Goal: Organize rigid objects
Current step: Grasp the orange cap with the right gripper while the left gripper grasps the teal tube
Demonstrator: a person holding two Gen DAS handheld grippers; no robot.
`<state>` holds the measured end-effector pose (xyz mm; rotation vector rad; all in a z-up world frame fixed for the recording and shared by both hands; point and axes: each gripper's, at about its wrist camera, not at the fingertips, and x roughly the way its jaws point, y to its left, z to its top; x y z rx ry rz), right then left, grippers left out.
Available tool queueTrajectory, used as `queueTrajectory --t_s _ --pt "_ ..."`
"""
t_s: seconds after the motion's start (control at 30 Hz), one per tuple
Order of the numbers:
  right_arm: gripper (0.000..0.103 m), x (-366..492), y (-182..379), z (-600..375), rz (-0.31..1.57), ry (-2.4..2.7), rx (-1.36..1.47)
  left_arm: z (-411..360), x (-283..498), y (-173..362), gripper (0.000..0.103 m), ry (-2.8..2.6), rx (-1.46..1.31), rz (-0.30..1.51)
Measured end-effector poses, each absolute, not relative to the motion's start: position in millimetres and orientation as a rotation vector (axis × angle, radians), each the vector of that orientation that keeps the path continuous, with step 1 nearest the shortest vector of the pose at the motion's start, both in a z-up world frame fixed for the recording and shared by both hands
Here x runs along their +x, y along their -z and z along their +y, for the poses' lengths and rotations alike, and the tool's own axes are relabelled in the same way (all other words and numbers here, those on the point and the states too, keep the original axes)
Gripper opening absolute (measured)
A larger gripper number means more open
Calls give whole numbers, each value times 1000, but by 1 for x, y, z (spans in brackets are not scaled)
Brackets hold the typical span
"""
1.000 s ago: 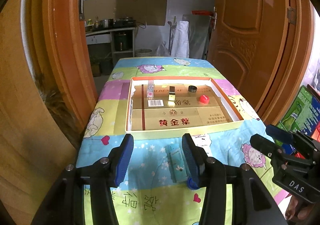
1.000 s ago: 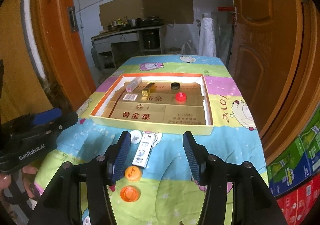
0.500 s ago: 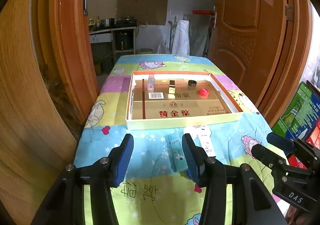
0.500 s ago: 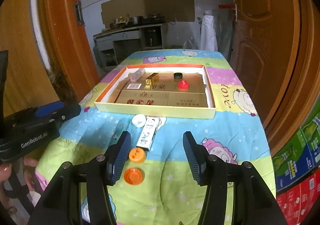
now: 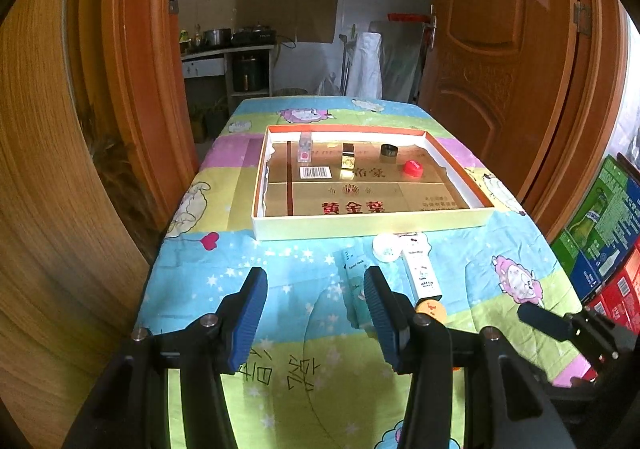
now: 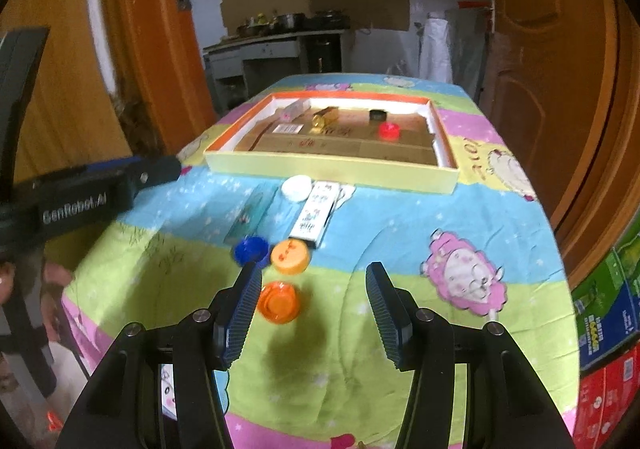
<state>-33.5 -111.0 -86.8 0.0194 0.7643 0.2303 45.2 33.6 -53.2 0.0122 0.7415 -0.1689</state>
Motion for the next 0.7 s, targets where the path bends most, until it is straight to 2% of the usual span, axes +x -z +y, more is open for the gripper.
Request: queueTrajectory --t_s 0.7 --pt "56 -20 131 -92 835 -257 -15 31 62 79 50 183 8 791"
